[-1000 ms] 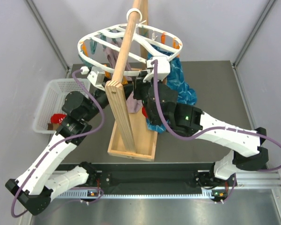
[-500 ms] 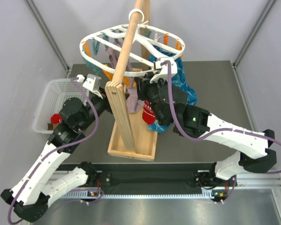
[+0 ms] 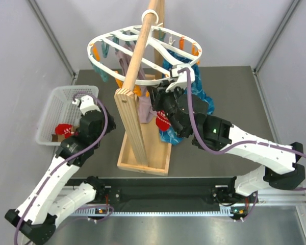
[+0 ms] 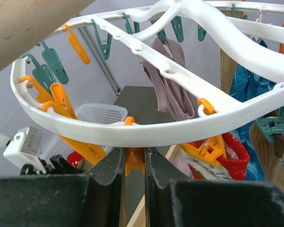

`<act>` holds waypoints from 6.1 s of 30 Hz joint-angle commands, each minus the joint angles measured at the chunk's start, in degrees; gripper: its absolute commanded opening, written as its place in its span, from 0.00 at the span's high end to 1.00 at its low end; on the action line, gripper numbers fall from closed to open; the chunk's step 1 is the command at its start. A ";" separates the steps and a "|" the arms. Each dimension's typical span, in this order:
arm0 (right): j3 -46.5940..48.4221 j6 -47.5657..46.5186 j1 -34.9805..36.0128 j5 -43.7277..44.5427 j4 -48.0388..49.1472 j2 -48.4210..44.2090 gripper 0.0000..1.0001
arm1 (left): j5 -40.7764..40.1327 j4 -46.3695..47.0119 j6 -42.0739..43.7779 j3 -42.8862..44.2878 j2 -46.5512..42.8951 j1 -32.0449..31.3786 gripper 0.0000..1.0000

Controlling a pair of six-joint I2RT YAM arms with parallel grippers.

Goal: Clip the socks to the hanger
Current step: Pick up the sock from the bin, then clamp the sock onto the hanger.

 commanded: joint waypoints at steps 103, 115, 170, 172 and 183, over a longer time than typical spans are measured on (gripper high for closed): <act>-0.97 0.61 -2.24 -4.65 -8.02 -2.62 1.00 | 14.45 19.17 7.11 19.60 46.98 50.03 0.27; 3.00 3.76 -2.06 -4.91 -12.60 1.69 1.00 | 25.78 12.95 10.27 32.61 68.15 48.18 0.32; -7.64 3.60 -1.62 -9.04 -8.03 -10.97 1.00 | 81.85 57.84 -14.24 -1.93 10.08 43.17 1.00; -7.29 3.51 -1.71 -9.74 -8.20 -10.79 1.00 | 83.87 62.41 -16.78 -4.73 8.93 41.77 1.00; -6.24 4.21 -1.71 -11.86 -7.77 -9.74 1.00 | 85.55 62.00 -13.02 -10.10 3.65 25.61 1.00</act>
